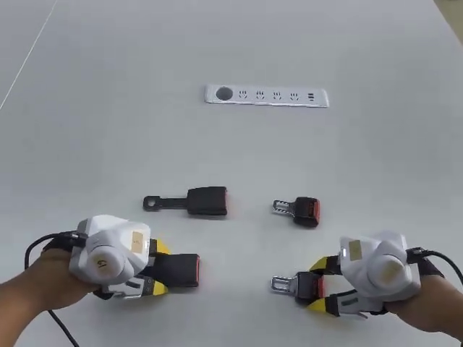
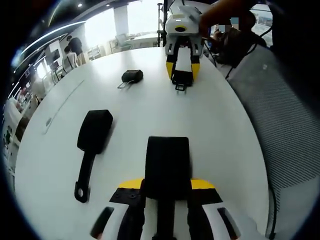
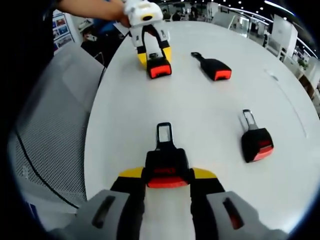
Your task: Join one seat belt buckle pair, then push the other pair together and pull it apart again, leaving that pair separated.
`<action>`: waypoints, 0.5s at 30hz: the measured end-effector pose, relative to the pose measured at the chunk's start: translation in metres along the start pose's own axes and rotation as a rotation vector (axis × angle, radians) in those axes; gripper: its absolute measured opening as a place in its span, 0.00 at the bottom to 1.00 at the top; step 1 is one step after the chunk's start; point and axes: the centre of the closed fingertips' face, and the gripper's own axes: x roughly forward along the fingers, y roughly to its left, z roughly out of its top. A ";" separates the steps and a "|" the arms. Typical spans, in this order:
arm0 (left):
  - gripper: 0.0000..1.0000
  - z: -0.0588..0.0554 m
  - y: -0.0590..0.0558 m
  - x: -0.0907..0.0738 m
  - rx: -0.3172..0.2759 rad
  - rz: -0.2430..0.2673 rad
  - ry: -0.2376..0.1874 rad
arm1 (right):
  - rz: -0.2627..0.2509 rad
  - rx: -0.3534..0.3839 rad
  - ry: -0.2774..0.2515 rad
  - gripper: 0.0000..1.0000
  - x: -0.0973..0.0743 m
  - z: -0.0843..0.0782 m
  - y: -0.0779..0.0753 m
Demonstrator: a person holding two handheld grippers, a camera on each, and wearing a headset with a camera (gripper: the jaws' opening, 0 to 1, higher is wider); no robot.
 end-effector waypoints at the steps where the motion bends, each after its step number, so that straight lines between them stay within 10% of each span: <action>1: 0.33 0.000 -0.001 0.000 0.005 -0.001 0.002 | 0.000 0.005 0.005 0.35 0.000 0.000 0.000; 15: 0.32 0.003 -0.003 0.002 0.081 -0.049 0.040 | 0.053 -0.046 0.201 0.34 0.001 -0.002 -0.002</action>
